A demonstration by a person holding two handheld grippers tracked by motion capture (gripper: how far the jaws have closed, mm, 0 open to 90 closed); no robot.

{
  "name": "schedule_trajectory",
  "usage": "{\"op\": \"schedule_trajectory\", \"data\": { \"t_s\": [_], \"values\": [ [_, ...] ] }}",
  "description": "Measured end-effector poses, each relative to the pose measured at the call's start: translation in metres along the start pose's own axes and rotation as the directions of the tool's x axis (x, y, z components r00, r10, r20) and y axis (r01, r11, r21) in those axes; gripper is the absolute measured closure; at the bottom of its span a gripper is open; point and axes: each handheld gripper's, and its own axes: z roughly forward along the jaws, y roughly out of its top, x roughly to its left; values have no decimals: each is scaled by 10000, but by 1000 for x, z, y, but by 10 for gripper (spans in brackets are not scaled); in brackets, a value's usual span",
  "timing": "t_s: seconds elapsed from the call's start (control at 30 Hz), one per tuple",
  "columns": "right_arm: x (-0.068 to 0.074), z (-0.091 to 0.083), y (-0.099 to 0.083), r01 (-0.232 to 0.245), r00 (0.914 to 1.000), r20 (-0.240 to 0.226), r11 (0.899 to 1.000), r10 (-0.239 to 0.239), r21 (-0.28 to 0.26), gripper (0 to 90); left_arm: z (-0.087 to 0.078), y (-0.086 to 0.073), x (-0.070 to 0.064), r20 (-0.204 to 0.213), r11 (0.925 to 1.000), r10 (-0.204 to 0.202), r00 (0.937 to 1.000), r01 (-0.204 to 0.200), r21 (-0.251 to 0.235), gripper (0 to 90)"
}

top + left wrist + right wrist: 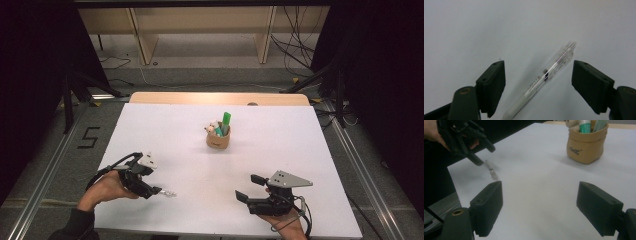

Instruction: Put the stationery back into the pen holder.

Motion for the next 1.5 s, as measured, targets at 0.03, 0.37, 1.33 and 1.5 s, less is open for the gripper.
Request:
{"op": "schedule_trajectory", "data": {
  "t_s": [0.03, 0.37, 1.33, 1.5],
  "values": [
    [0, 0, 0, 7, 10000, 6, 10000, -7, -12, 220, 3, -1, 0, -25, 9999, 12, 10000, -11, 143, 255],
    [1, -3, 1, 109, 9999, 16, 9998, -109, -171, 215, 9, -4, -1, -121, 9965, 519, 9986, -509, 668, 212],
    [1, 0, 1, 127, 9999, -23, 9999, -127, -80, 215, 22, -7, -4, -20, 9567, 2379, 9713, -2339, 1729, 473],
    [0, 0, 0, 128, 9999, -30, 9999, -128, -62, 217, 24, -6, -5, 93, 9476, 2663, 9638, -2636, 1803, 525]
  ]
}}
